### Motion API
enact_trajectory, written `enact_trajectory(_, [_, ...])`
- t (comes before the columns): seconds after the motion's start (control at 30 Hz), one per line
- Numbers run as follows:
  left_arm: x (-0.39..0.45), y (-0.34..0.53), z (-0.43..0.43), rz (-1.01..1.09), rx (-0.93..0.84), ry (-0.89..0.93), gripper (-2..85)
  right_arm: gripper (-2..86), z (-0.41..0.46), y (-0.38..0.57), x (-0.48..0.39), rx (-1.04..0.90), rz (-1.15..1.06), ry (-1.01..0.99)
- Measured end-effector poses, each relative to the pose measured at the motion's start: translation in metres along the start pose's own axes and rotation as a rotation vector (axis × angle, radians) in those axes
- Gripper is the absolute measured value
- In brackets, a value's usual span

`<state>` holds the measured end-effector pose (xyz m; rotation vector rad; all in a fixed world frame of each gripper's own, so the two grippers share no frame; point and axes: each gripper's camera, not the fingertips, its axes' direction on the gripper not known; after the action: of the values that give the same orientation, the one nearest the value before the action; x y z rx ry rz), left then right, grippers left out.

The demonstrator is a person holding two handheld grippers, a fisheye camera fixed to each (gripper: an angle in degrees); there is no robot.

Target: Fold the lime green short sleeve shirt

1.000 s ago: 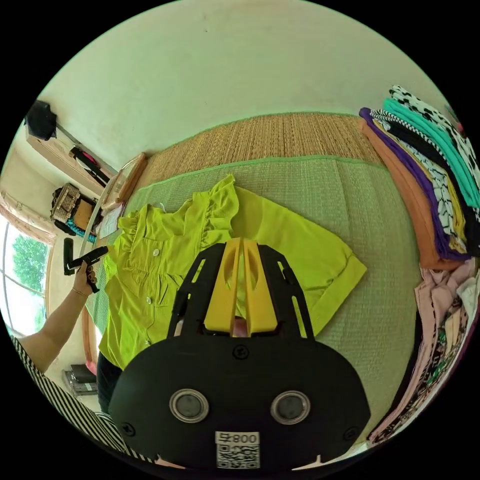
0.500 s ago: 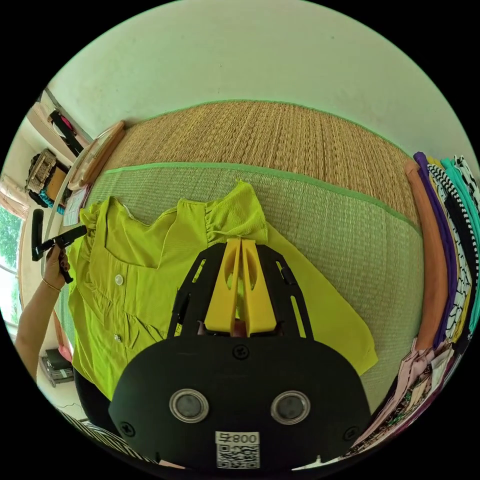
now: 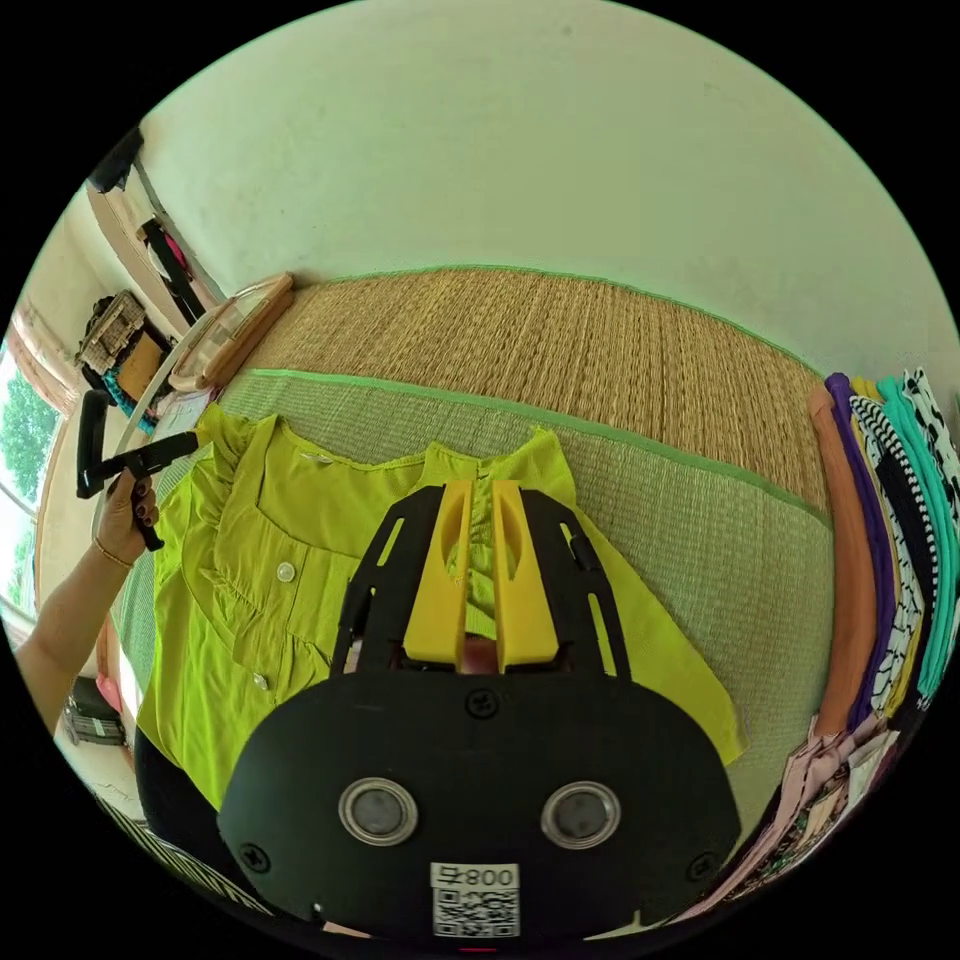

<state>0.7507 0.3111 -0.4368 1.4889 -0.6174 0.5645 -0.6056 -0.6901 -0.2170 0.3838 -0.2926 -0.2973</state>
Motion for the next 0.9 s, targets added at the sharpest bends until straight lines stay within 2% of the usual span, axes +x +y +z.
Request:
enact_trajectory(0.17, [0.029, -0.009, -0.012, 0.043, 0.057, -0.011, 2.4, 7.7, 0.009, -0.021, -0.047, -0.042, -0.140, 0.085])
enact_trajectory(0.3, [0.045, 0.000, -0.038, 0.025, 0.151, -0.036, 2.6, 8.2, 0.026, -0.031, -0.058, -0.122, -0.166, 0.101])
enact_trajectory(0.4, [0.066, 0.006, -0.051, 0.086, 0.201, -0.058, 3.2, 8.1, 0.023, -0.032, -0.063, -0.122, -0.181, 0.108])
enact_trajectory(0.47, [0.081, 0.001, -0.045, 0.139, 0.170, -0.096, 3.9, 8.2, 0.025, -0.032, -0.067, -0.143, -0.200, 0.104])
enact_trajectory(0.63, [0.085, -0.027, 0.030, 0.152, -0.201, -0.179, 4.0, 7.7, 0.023, -0.033, -0.075, -0.177, -0.231, 0.122])
enact_trajectory(0.67, [0.084, -0.028, 0.037, 0.153, -0.229, -0.183, 3.3, 7.2, 0.021, -0.034, -0.076, -0.180, -0.231, 0.128])
enact_trajectory(0.9, [0.104, -0.029, 0.020, 0.195, -0.175, -0.278, 0.6, 2.2, -0.005, -0.039, -0.065, -0.150, -0.186, 0.212])
